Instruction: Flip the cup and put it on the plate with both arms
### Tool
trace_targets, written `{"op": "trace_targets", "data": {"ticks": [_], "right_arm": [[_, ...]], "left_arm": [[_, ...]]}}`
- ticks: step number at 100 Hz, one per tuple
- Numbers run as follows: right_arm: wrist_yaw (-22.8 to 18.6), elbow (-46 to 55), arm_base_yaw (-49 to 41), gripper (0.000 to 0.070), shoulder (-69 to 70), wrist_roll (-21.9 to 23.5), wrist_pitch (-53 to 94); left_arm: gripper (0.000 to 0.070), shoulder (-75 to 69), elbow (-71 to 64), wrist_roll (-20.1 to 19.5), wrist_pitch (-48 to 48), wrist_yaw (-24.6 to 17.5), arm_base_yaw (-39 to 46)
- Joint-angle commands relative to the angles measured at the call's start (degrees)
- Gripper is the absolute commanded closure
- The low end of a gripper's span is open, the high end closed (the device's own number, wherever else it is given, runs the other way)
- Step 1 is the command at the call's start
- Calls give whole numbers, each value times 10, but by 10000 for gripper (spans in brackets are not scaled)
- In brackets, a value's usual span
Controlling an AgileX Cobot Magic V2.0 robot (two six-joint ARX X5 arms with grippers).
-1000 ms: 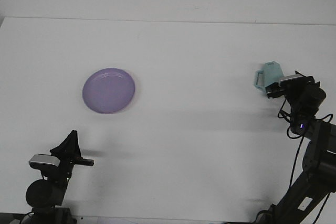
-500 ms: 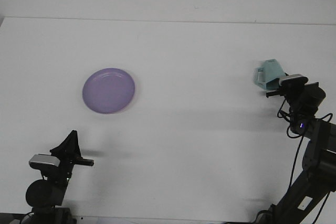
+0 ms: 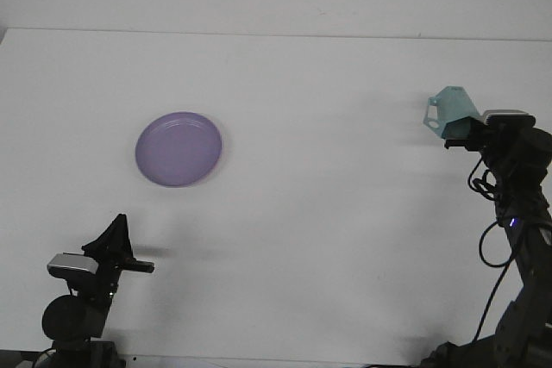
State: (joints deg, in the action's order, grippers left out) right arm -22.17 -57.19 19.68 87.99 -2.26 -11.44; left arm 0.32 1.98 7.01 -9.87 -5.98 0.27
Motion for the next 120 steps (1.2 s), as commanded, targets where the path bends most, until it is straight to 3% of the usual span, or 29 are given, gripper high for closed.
{"op": "trace_targets", "data": {"ticks": [1,15,51,75,102,120], "right_arm": [[2,-10,-12,696,-47,63,75],[1,-10,-53,696,-145,102,231],[3,-57,-247,697,-251,99,566],[94,-113,-407,697,-195,92,695],[164,-197,-503,697,-45,52,816],[169,-221,-529,697,36,37,826]], "left_arm": [[688,-1,-6,2,-9,-3,1],[688,-1,-2,2,-9,-3,1],[688,-1,-2,2,-9,-3,1],[688,-1,-2,17,-8,-3,1],[688,-1,-2,17,-7,-3,1],[688,-1,-2,17,-5,-3,1]]}}
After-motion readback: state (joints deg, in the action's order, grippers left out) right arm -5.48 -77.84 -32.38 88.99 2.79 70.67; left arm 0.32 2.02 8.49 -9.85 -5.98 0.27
